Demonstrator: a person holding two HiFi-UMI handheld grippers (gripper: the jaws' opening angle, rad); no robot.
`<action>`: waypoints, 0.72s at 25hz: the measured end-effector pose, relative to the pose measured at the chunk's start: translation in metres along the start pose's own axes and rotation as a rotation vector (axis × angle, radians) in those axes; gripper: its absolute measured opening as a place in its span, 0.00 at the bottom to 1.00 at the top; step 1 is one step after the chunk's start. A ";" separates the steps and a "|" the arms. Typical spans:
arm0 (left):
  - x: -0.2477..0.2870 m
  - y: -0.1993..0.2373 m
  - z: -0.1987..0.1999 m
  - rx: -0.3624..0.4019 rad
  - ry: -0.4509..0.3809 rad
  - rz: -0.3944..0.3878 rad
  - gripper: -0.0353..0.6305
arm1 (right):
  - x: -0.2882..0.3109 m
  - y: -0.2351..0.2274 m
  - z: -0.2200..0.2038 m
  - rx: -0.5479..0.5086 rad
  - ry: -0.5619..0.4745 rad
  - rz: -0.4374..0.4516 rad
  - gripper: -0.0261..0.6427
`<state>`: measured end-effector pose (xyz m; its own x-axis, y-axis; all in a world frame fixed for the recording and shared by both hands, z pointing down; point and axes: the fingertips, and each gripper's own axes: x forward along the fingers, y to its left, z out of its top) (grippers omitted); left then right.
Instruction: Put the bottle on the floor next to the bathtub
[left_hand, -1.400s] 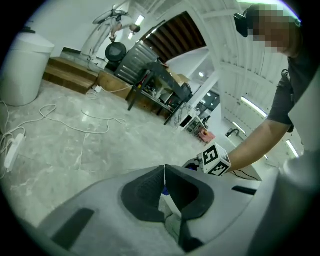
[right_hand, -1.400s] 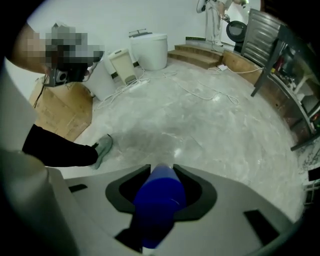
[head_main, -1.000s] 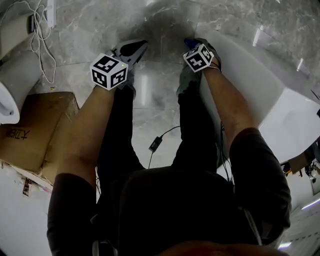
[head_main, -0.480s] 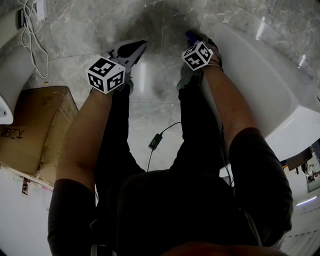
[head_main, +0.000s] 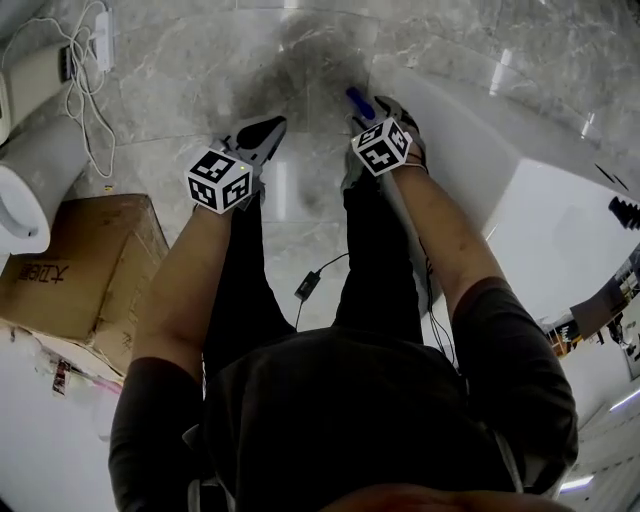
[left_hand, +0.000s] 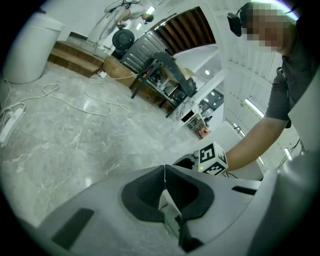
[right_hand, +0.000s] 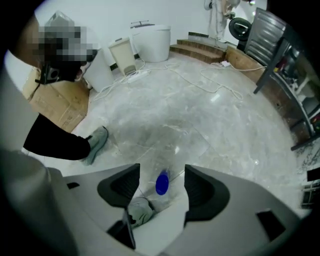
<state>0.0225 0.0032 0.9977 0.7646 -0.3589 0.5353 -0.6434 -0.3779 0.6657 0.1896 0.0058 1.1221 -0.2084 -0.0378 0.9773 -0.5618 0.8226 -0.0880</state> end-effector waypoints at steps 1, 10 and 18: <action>-0.009 -0.014 0.015 0.005 -0.012 -0.005 0.06 | -0.025 0.000 0.010 0.019 -0.023 0.000 0.44; -0.105 -0.171 0.160 0.164 -0.098 -0.062 0.06 | -0.281 0.000 0.090 0.187 -0.258 0.011 0.41; -0.213 -0.311 0.293 0.353 -0.253 -0.094 0.06 | -0.522 0.006 0.160 0.139 -0.593 0.022 0.29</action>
<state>0.0490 -0.0527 0.5244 0.8159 -0.4896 0.3077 -0.5779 -0.6717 0.4636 0.1667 -0.0604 0.5805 -0.6094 -0.3642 0.7043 -0.6430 0.7467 -0.1702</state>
